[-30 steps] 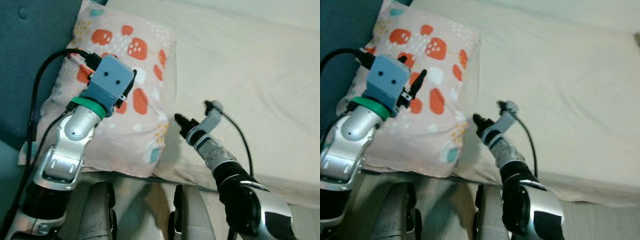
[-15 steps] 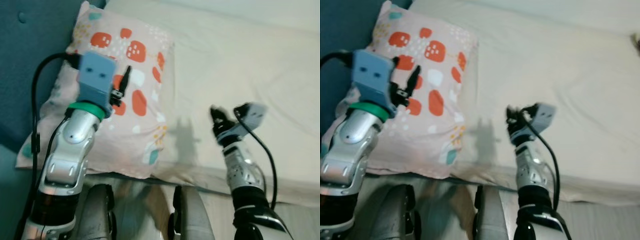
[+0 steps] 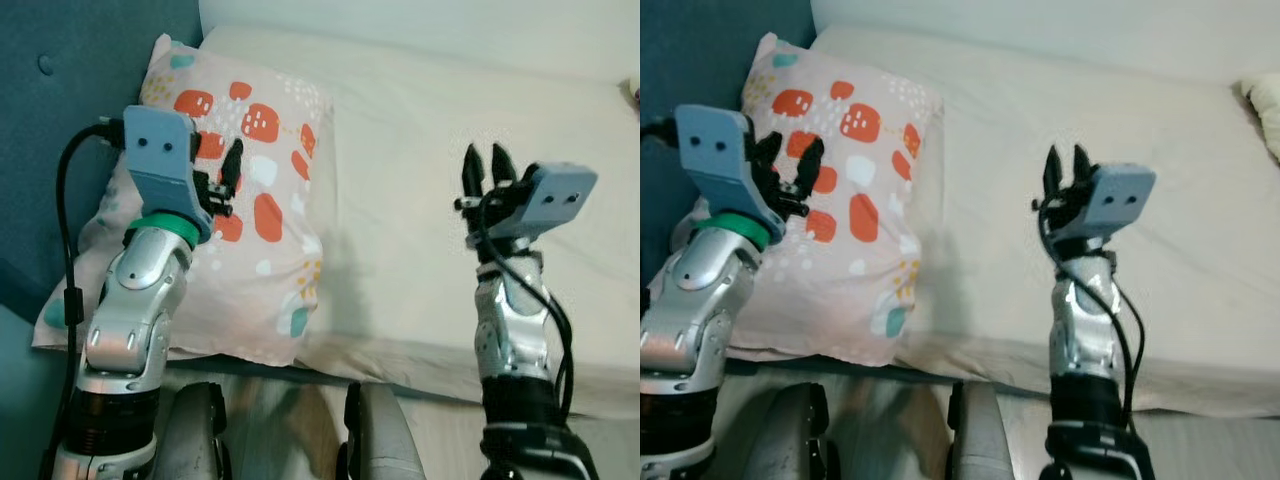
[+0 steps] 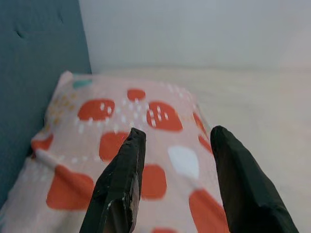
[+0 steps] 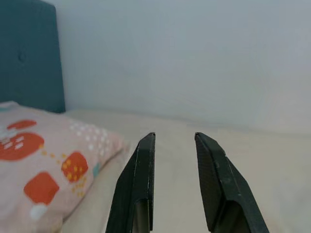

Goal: Clean up the room

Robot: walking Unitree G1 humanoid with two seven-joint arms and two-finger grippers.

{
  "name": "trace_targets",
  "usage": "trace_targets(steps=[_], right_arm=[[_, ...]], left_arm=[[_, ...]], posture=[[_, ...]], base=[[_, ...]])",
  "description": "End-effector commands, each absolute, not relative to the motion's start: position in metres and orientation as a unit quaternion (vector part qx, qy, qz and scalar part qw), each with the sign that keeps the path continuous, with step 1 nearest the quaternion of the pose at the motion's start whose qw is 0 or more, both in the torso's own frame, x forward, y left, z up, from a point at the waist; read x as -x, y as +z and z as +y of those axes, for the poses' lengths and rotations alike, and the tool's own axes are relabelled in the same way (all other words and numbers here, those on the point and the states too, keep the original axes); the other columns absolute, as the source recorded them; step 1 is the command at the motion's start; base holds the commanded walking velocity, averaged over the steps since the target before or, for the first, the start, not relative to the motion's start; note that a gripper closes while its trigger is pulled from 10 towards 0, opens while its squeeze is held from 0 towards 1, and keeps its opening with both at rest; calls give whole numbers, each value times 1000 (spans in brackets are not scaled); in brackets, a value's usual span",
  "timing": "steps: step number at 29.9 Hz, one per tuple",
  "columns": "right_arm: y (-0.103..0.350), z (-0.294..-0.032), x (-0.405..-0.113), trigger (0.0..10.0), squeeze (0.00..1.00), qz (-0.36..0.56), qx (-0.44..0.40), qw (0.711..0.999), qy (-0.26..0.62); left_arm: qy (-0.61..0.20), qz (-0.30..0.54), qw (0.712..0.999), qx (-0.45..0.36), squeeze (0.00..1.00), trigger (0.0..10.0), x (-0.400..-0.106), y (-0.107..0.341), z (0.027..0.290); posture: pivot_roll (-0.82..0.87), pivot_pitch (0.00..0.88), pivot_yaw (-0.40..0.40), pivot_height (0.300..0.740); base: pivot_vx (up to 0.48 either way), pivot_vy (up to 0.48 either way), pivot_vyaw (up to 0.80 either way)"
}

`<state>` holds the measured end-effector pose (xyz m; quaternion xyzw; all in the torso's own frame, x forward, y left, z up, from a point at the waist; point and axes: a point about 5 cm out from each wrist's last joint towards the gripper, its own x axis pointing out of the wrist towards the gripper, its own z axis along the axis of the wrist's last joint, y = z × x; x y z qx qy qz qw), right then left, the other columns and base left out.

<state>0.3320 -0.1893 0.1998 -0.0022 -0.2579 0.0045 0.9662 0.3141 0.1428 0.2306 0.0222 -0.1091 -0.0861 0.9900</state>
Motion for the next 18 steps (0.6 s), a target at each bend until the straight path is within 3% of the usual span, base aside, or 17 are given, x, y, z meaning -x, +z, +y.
trace_targets(steps=[1, 18], right_arm=[[198, -190, -329, 10000, 0, -255, 2, 967, -6], [189, -191, -325, 10000, 0, -233, 26, 972, -18]], left_arm=[[-86, -88, 992, -23, 0, 10000, -313, 222, 139], [-80, -79, 993, -48, 0, 10000, -321, 202, 121]], posture=[[-6, 66, -29, 641], [-33, 45, -35, 691]], base=[[0, 0, 0], [0, 0, 0]])
